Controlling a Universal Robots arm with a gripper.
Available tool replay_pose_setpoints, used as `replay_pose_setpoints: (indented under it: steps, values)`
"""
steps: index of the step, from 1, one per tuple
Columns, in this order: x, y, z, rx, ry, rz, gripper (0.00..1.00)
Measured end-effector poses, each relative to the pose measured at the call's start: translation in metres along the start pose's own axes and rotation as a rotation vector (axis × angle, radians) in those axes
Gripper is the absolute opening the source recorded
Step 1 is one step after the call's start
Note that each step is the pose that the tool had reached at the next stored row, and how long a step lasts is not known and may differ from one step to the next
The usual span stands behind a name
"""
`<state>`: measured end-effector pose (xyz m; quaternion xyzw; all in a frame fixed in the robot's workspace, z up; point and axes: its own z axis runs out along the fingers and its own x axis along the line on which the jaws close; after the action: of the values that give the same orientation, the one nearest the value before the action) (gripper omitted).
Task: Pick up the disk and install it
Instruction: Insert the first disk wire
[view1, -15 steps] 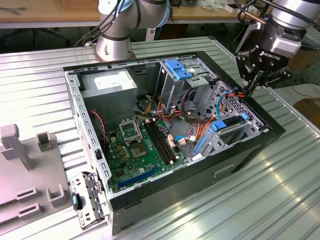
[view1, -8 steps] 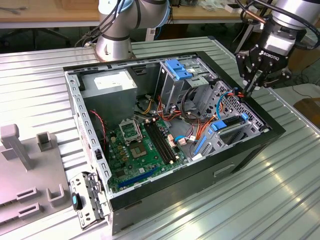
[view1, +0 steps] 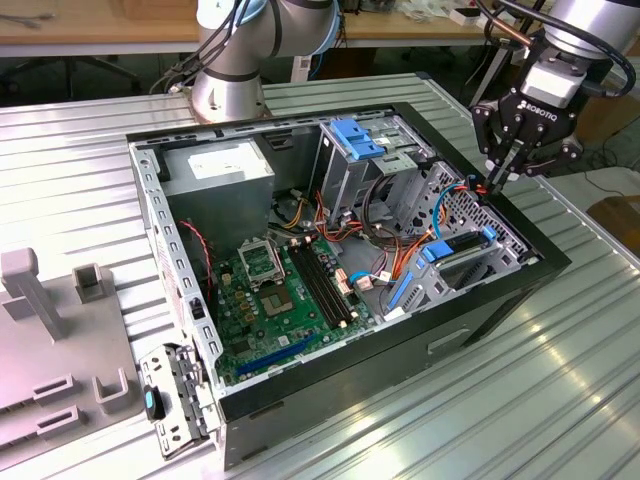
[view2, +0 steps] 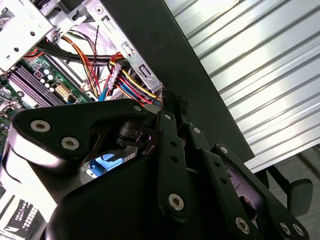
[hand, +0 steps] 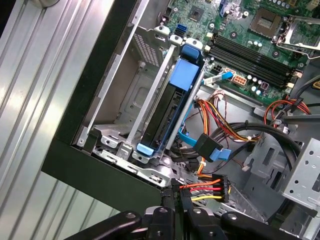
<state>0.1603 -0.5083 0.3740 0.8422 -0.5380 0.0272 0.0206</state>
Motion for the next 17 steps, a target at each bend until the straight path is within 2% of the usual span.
replay_pose_setpoints:
  steps: [11,17]
  values:
    - [0.0000,0.0000,0.0000,-0.0003,0.0001,0.004,0.16]
    - [0.0000,0.0000,0.0000,-0.0046,-0.0003,0.068,0.16]
